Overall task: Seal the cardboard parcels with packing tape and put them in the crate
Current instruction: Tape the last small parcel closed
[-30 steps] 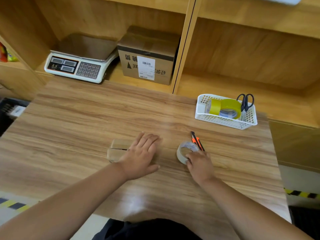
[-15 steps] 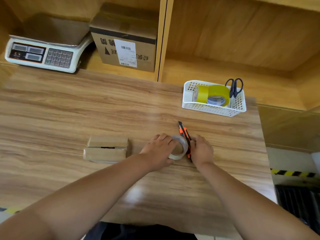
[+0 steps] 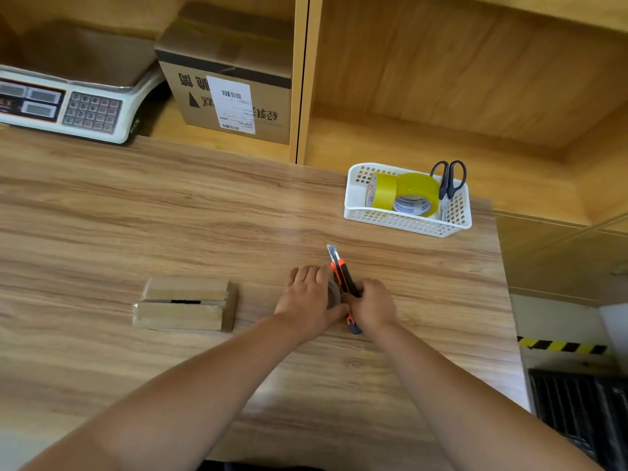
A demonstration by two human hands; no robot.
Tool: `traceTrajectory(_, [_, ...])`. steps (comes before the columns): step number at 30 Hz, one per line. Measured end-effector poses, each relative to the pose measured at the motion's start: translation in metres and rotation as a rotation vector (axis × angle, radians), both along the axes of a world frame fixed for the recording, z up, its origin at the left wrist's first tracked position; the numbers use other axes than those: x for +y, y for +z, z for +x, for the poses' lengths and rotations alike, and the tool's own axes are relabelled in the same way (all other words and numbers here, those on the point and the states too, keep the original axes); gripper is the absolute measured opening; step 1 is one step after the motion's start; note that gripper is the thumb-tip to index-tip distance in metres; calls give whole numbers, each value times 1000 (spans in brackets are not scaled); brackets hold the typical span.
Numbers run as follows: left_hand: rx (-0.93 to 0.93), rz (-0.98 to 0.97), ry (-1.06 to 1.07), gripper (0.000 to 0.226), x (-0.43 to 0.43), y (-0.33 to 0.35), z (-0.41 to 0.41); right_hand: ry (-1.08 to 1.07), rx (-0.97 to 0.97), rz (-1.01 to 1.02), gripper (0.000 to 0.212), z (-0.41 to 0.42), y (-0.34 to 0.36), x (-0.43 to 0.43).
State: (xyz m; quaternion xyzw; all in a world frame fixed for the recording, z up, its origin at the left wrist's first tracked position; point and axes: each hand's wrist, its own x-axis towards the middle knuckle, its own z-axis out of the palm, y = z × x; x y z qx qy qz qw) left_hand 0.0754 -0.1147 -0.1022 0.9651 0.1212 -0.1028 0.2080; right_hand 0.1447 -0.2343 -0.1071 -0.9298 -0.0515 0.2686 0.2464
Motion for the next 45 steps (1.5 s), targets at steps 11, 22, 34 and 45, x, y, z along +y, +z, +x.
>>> traceTrajectory(11, [-68,-535,364,26,23,11,10,-181,119,443,14,-8,33,13])
traceTrajectory(22, [-15,-798,557,21,46,28,-18,62,-72,380,15,-22,54,32])
traceTrajectory(34, [-30,-783,776,18,56,58,-35,44,-256,329,11,-46,60,69])
traceTrajectory(45, [-164,-808,749,18,61,66,-65,-172,-20,123,12,-21,25,53])
